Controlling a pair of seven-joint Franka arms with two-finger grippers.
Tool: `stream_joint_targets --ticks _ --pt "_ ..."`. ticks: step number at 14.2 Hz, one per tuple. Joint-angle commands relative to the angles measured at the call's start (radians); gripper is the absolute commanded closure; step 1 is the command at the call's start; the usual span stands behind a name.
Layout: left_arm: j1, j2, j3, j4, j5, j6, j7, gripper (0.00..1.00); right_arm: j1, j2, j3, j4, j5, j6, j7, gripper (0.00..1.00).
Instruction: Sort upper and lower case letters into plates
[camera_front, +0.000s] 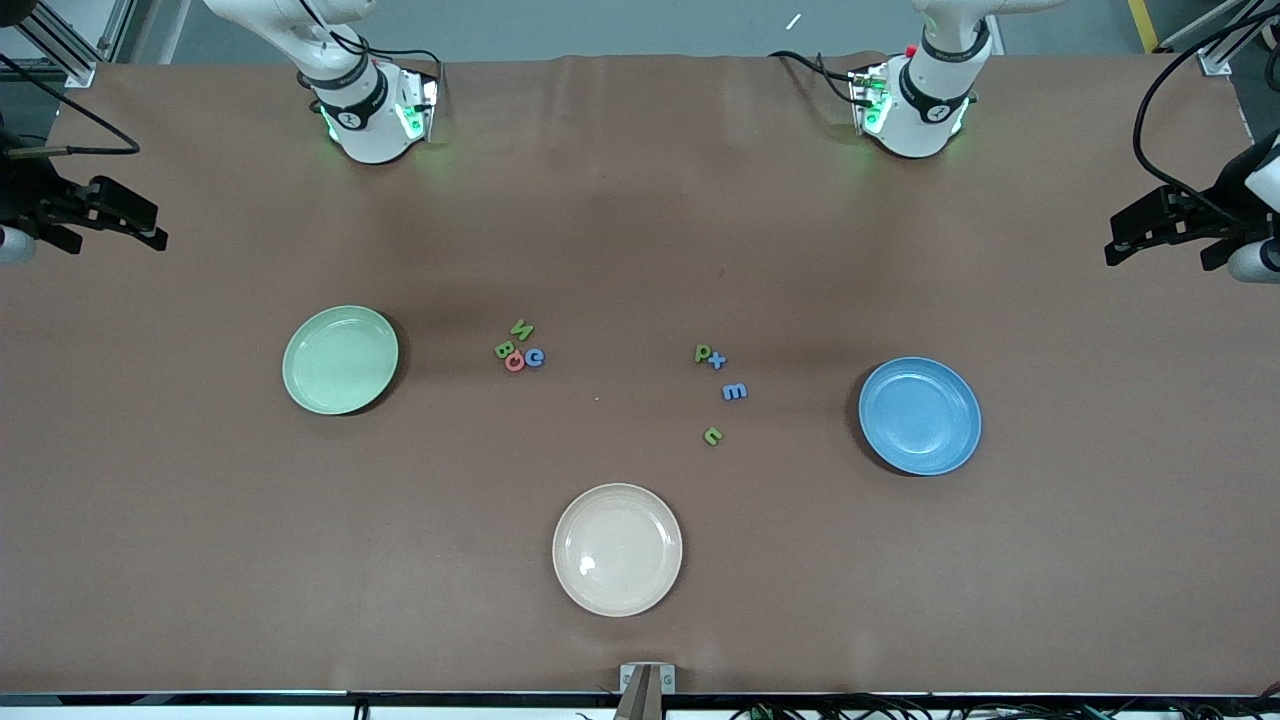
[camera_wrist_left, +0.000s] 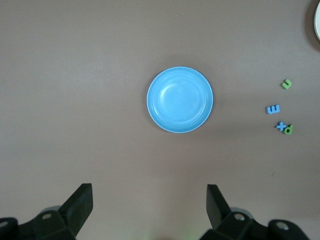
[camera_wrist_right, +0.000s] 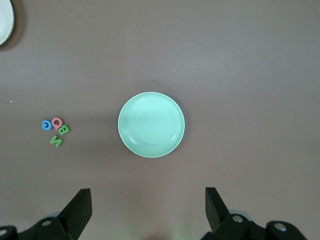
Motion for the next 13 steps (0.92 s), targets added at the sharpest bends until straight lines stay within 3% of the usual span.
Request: stream_joint_targets --ticks 1,9,13 --pt "0.005 -0.021 -0.004 -0.005 -0.017 -0.008 -0.006 0.00 0.002 -0.029 0.000 -0.027 -0.009 0.010 0.003 0.00" --pt "-0.001 -0.011 -0.009 -0.004 -0.018 -0.008 -0.012 0.00 0.009 -0.029 0.003 -0.025 -0.026 0.010 0.004 0.00" --pt "-0.022 0.070 -0.045 -0.012 -0.084 0.047 -0.018 0.00 0.006 -0.027 0.003 -0.022 -0.020 0.001 0.009 0.00"
